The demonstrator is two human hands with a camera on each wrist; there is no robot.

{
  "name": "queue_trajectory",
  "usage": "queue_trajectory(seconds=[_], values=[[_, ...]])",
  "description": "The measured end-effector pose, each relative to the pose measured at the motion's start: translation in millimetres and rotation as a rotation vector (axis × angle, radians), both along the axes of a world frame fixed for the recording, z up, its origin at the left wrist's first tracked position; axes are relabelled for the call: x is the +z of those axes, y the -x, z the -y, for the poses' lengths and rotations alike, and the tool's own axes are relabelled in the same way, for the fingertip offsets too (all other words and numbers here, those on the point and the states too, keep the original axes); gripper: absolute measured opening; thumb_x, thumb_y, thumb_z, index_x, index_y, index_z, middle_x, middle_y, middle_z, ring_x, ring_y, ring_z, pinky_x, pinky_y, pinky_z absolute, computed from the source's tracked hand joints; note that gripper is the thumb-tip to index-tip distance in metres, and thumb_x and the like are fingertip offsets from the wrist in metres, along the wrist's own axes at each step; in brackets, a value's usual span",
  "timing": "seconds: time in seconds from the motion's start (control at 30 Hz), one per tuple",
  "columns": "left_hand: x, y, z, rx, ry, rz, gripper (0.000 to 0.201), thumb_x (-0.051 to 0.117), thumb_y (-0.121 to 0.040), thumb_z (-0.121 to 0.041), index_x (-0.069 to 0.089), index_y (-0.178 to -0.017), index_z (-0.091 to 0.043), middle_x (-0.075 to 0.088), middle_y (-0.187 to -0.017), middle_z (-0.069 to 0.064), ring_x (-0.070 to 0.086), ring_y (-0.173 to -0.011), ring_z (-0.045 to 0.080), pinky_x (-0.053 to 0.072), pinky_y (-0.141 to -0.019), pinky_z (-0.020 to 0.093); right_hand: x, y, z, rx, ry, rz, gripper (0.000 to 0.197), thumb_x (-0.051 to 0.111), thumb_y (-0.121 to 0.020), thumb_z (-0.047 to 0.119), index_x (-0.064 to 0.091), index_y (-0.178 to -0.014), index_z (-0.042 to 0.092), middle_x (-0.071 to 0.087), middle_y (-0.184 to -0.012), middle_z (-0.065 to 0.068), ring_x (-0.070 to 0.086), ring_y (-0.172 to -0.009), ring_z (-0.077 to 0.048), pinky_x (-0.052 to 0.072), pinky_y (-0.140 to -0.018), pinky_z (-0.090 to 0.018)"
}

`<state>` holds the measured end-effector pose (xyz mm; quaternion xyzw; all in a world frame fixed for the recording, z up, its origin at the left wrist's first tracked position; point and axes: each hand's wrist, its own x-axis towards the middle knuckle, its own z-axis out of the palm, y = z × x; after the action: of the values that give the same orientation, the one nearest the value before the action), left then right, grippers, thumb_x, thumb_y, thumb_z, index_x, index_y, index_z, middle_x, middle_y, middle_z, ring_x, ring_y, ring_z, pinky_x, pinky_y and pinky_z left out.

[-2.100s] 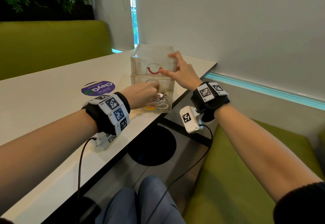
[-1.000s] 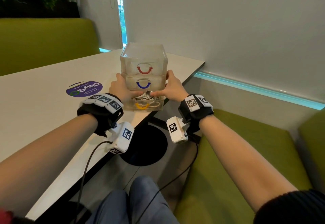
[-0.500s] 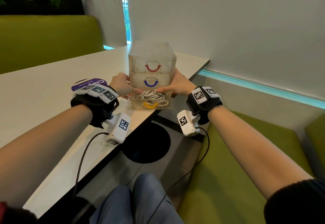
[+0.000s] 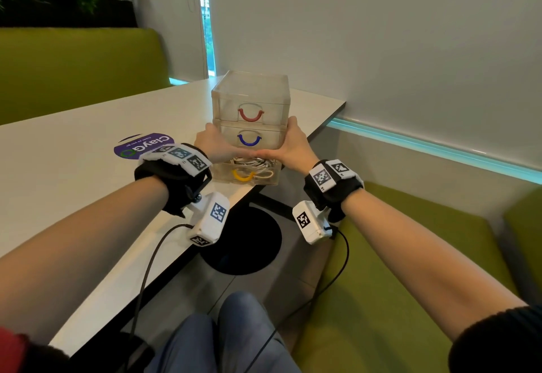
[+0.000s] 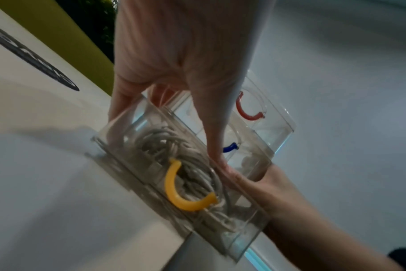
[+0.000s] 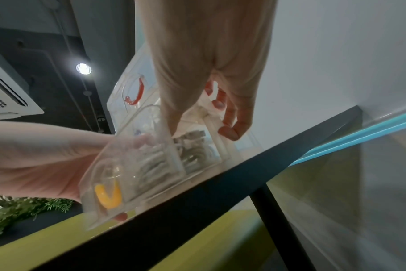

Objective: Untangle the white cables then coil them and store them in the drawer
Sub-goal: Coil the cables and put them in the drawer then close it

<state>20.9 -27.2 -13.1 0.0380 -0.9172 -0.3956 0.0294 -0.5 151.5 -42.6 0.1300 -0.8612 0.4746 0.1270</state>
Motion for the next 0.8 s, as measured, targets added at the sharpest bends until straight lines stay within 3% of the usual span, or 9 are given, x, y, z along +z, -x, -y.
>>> queue_trajectory(seconds=[0.13,0.33,0.5,0.6,0.67,0.73,0.8], values=[[-10.3,10.7,4.4,0.001,0.002,0.01,0.131,0.076,-0.014,-0.072,0.044,-0.129,-0.017,0.063,-0.119,0.003,0.058,-0.111,0.024,0.053,-0.093,0.042,0.7,4.9,-2.3,0.046,-0.035,0.038,0.084,0.083,-0.061,0.034,0.03,-0.122,0.011,0.044,-0.127,-0.012,0.049,-0.118,-0.024,0.049,-0.096,-0.044],[1.5,-5.6,-10.7,0.109,-0.089,0.059,0.103,0.088,-0.054,-0.034,0.029,-0.134,-0.007,0.049,-0.132,0.012,0.047,-0.124,0.03,0.046,-0.1,0.042,6.6,5.7,-11.4,0.103,-0.189,0.057,0.089,0.081,-0.067,0.028,0.023,-0.13,0.005,0.034,-0.132,-0.013,0.038,-0.125,-0.024,0.043,-0.103,-0.042],[-6.1,-2.3,-12.4,0.141,-0.077,-0.023,0.098,0.086,-0.06,-0.034,0.028,-0.133,-0.005,0.048,-0.132,0.014,0.047,-0.124,0.03,0.044,-0.098,0.04,5.1,4.9,-5.8,0.022,-0.139,-0.004,0.086,0.085,-0.06,0.029,0.032,-0.124,0.007,0.045,-0.126,-0.012,0.048,-0.117,-0.023,0.049,-0.095,-0.039],[-2.9,2.0,-2.8,0.0,-0.094,0.048,0.111,0.089,-0.052,-0.038,0.025,-0.137,-0.008,0.047,-0.135,0.009,0.047,-0.125,0.028,0.045,-0.102,0.044,13.0,7.7,-14.0,0.092,-0.161,0.118,0.095,0.085,-0.059,0.032,0.029,-0.131,0.008,0.044,-0.131,-0.006,0.046,-0.119,-0.02,0.047,-0.097,-0.036],[3.7,1.6,7.5,-0.175,-0.17,0.216,0.122,0.092,-0.04,-0.04,0.025,-0.14,-0.017,0.045,-0.14,0.003,0.047,-0.127,0.026,0.043,-0.104,0.048,19.0,5.7,-23.3,0.154,-0.178,0.24,0.096,0.082,-0.063,0.035,0.023,-0.135,0.01,0.038,-0.13,-0.001,0.043,-0.119,-0.016,0.045,-0.094,-0.03],[6.8,-0.5,14.9,-0.286,-0.173,0.331,0.117,0.087,-0.052,-0.029,0.018,-0.145,-0.02,0.036,-0.145,0.001,0.038,-0.133,0.027,0.035,-0.109,0.051,18.3,2.3,-29.1,0.188,-0.229,0.261,0.098,0.082,-0.062,0.034,0.02,-0.134,0.011,0.033,-0.132,-0.001,0.04,-0.12,-0.016,0.043,-0.095,-0.03],[2.5,3.2,17.1,-0.27,-0.02,0.264,0.106,0.082,-0.063,-0.022,0.015,-0.145,-0.015,0.033,-0.147,0.003,0.034,-0.135,0.026,0.032,-0.112,0.048,14.2,-1.9,-29.6,0.183,-0.275,0.176,0.1,0.085,-0.059,0.029,0.021,-0.133,0.009,0.031,-0.134,-0.006,0.038,-0.12,-0.017,0.044,-0.097,-0.031]])
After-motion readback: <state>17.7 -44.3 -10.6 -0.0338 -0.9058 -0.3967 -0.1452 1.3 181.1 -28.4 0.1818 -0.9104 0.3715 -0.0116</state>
